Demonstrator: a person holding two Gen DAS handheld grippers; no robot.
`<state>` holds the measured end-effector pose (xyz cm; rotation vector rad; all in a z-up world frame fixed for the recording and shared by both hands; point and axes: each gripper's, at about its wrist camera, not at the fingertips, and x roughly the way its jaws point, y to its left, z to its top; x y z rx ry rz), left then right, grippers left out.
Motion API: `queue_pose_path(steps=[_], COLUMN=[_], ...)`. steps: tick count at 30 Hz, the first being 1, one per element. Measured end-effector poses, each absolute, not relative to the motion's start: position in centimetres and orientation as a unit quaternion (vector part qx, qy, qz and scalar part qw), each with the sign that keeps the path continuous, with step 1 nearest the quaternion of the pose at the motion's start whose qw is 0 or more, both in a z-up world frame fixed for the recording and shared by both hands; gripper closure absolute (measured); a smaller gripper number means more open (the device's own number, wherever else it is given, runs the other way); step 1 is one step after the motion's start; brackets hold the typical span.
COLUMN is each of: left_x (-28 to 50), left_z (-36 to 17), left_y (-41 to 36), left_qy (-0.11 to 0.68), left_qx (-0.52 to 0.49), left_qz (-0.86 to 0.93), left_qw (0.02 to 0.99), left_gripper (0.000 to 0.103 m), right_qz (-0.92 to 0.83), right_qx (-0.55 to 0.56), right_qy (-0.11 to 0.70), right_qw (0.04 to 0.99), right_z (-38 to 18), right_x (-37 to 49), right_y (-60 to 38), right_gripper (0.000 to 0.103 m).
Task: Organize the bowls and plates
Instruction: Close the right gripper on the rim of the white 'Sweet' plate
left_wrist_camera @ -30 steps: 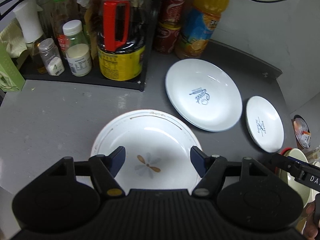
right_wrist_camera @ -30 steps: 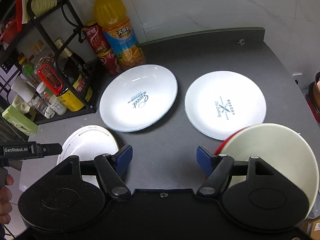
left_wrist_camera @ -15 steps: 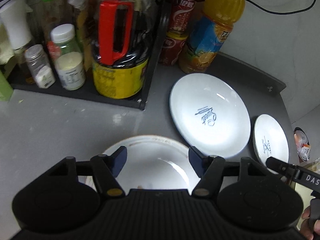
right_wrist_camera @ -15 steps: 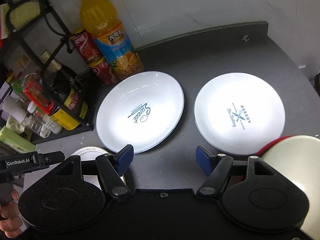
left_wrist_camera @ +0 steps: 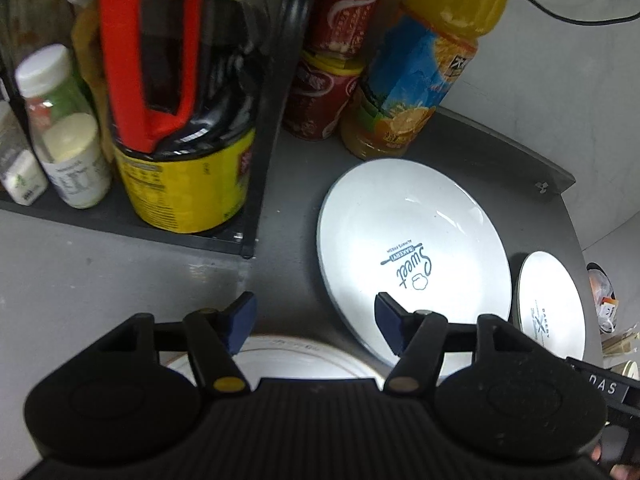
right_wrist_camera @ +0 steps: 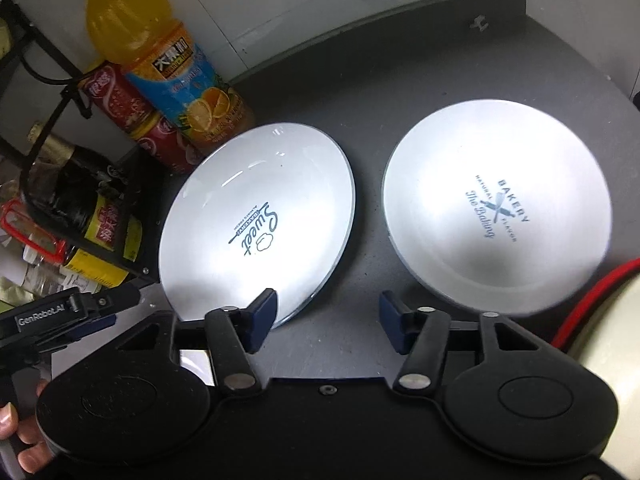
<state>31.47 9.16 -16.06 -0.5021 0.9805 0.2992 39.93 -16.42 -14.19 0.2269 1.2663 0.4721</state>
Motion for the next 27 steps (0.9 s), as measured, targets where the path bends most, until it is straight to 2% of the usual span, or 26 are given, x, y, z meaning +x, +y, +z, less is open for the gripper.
queue_pose_path(steps=[4, 6, 9, 17, 20, 27], left_x=[32.6, 33.2, 33.8, 35.1, 35.4, 35.5], left_z=[-16.9, -17.3, -17.7, -19.9, -20.7, -21.3], left_y=[8.9, 9.0, 9.1, 9.5, 9.7, 9.7], left_qy=[0.463, 0.465, 0.461, 0.478, 0.482, 0.468], left_qx=[-0.236, -0.245, -0.248, -0.259, -0.270, -0.293], left_qz=[0.137, 0.135, 0.130, 0.154, 0.165, 0.178], left_qw=[0.843, 0.840, 0.842, 0.825, 0.817, 0.814], left_gripper=[0.040, 0.044, 0.045, 0.069, 0.073, 0.077], right_qz=[0.220, 0.222, 0.231, 0.206, 0.200, 0.184], right_qx=[0.116, 0.109, 0.094, 0.108, 0.128, 0.139], right_qy=[0.594, 0.596, 0.602, 0.608, 0.603, 0.598], right_qw=[0.765, 0.764, 0.758, 0.759, 0.761, 0.768], right_z=[-15.3, -15.8, -16.6, -18.4, -18.6, -19.0], right_x=[40.4, 40.5, 40.7, 42.5, 43.2, 44.8], right_y=[-15.8, -15.3, -14.3, -13.9, -14.1, -14.3], right_gripper=[0.050, 0.051, 0.057, 0.073, 0.078, 0.083])
